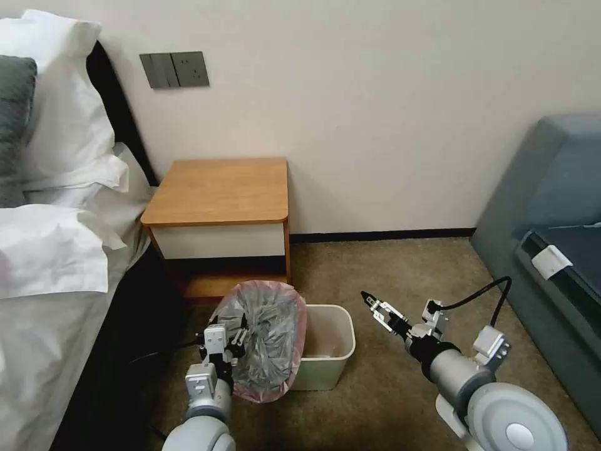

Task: Pick up the garbage bag from the table and place it over the trash can.

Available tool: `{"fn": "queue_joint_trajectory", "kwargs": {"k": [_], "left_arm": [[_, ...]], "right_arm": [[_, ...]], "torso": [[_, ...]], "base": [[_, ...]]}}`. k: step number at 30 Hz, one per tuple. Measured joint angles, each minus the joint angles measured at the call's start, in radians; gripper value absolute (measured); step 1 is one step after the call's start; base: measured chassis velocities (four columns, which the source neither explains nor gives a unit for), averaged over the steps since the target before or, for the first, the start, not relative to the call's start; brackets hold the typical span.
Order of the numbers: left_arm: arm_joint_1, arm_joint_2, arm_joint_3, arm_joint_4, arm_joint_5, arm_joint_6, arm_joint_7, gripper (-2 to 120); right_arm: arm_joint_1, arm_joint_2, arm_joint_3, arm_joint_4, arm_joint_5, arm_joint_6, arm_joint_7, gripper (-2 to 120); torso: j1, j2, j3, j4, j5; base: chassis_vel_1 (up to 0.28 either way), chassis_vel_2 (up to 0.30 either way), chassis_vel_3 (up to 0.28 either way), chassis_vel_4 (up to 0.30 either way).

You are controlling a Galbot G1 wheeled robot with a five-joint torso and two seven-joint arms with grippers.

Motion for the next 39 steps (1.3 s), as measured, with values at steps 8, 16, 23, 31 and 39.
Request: {"fn": "queue_joint_trajectory", "kwargs": {"k": [8, 16, 23, 31, 39], "left_arm": [[-0.009, 0.013, 0.028, 0.013, 0.004, 0.007, -0.002, 63], [-0.036, 0.027, 0.049, 0.031, -0.010, 0.054, -0.009, 62], [-0.069, 0.039, 0.067, 0.034, -0.057, 0.103, -0.022, 61], [-0.109, 0.048, 0.083, 0.023, -0.145, 0.225, -0.080, 59], [-0.135, 0.052, 0.082, 0.023, -0.226, 0.285, -0.108, 57]], "right_arm": [[-0.015, 0.010, 0.010, -0.002, -0.008, 0.001, -0.004, 100], [-0.018, 0.020, 0.004, -0.016, -0.024, 0.007, -0.004, 100], [-0.017, 0.028, 0.001, -0.026, -0.035, 0.010, -0.005, 100], [-0.022, 0.038, 0.001, -0.036, -0.052, 0.016, -0.007, 100], [-0.039, 0.047, 0.002, -0.049, -0.083, 0.025, -0.014, 100]], "torso": [[0.000, 0.000, 0.000, 0.0000, 0.0000], [0.000, 0.000, 0.000, 0.0001, 0.0000], [0.000, 0.000, 0.000, 0.0000, 0.0000], [0.000, 0.000, 0.000, 0.0000, 0.0000], [0.000, 0.000, 0.000, 0.0000, -0.0001]], "base": [[0.000, 0.000, 0.000, 0.000], [0.000, 0.000, 0.000, 0.000], [0.000, 0.000, 0.000, 0.000], [0.000, 0.000, 0.000, 0.000], [0.000, 0.000, 0.000, 0.000]]}}
